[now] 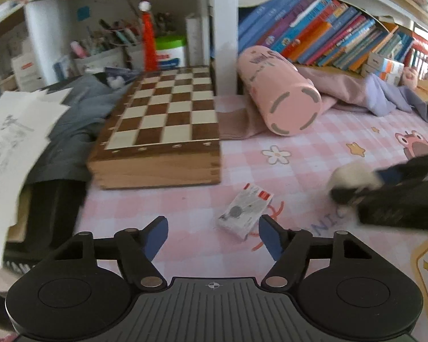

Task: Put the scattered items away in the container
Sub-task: 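Grasp the white block with the right tool while the left tool grasps the small card box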

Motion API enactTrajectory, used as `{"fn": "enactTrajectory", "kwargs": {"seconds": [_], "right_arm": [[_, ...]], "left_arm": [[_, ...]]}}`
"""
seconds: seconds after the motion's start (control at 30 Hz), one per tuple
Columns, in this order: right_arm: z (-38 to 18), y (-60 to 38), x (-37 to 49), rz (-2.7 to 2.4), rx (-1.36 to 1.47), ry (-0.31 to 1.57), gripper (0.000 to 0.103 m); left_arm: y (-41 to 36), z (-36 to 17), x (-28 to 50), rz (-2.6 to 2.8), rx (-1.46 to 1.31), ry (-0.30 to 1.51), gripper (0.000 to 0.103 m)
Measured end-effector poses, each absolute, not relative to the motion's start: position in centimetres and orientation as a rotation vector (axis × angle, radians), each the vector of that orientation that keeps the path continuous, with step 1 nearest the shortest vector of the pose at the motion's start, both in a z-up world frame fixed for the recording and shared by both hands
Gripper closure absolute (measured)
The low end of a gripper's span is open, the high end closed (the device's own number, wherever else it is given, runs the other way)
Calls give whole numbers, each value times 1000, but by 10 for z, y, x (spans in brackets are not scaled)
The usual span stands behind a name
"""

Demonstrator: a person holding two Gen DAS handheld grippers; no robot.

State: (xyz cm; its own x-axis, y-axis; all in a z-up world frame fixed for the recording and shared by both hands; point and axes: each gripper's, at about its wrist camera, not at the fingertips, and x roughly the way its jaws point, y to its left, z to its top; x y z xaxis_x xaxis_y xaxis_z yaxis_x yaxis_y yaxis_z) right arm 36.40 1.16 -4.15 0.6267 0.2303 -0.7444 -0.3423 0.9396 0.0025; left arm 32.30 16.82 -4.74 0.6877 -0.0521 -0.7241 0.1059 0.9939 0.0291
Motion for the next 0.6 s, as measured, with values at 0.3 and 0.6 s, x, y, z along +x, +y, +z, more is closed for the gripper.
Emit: {"fn": "enactTrajectory", "kwargs": {"seconds": [0.3, 0.6], "right_arm": [[-14, -20, 365, 278, -59, 803, 60], [-13, -21, 357, 285, -20, 824, 60]], "left_arm": [[144, -69, 356, -145, 160, 825, 48], [137, -62, 353, -171, 95, 857, 75]]}}
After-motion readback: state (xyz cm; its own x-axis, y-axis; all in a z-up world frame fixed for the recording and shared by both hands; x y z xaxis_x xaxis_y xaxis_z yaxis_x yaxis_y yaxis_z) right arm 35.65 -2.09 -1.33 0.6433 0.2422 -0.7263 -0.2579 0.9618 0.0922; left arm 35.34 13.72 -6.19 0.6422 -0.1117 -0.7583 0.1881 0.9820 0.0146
